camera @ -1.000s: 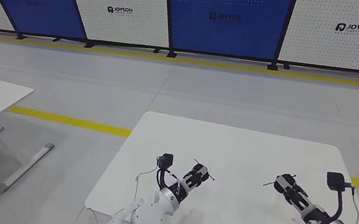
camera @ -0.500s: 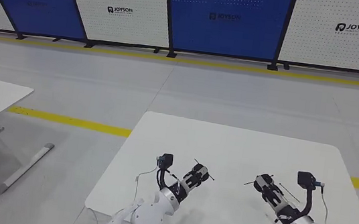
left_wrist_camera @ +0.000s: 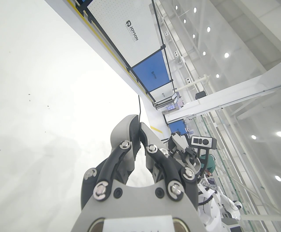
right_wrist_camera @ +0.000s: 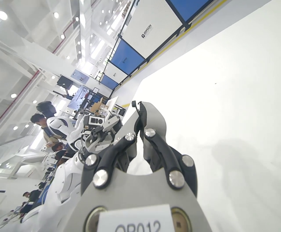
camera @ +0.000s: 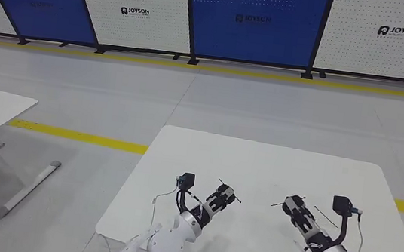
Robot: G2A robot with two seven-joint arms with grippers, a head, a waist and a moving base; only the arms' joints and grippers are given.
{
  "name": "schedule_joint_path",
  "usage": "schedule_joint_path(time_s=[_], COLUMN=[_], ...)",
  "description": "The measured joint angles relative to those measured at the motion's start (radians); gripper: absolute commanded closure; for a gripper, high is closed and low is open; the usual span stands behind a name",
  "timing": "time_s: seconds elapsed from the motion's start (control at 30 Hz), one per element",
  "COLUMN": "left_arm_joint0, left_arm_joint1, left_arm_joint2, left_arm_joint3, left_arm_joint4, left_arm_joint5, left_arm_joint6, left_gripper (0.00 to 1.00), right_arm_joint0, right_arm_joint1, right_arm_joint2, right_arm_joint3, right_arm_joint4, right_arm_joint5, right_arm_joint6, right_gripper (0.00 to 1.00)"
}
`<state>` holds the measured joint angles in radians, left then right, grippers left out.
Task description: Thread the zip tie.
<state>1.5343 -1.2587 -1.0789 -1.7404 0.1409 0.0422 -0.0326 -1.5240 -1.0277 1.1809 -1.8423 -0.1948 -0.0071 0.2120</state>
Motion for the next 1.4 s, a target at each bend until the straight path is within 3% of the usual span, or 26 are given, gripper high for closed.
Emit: schedule_joint_path(time_s=[0.3,0.67,1.0,1.4], left_arm_joint0=[0.000,0.000,-0.030,-0.032], left_arm_joint1=[0.000,0.000,-0.012,-0.013], left_arm_joint2=[0.000,0.002,0.056,0.058], left_arm_joint3=[0.000,0.003,0.072,0.073], left_arm_joint4=[0.000,-0.001,-0.010,-0.014], left_arm_joint5=[0.000,-0.001,-0.014,-0.018], left_arm_joint6=[0.000,0.000,0.005,0.011], left_gripper=[1.00,1.00,1.00,1.00], right_arm_joint0=[0.010,0.014,0.014,0.014], right_arm_joint1=[-0.035,-0.037,-0.037,-0.037], right_arm_joint2=[-0.119,-0.120,-0.120,-0.120], right_arm_joint3=[0.028,0.032,0.032,0.032], right_arm_joint4=[-0.099,-0.087,-0.087,-0.087], right_arm_joint5=[0.053,0.051,0.051,0.051], right_arm_joint6=[-0.157,-0.139,-0.139,-0.139], right_gripper=[1.00,1.00,1.00,1.00])
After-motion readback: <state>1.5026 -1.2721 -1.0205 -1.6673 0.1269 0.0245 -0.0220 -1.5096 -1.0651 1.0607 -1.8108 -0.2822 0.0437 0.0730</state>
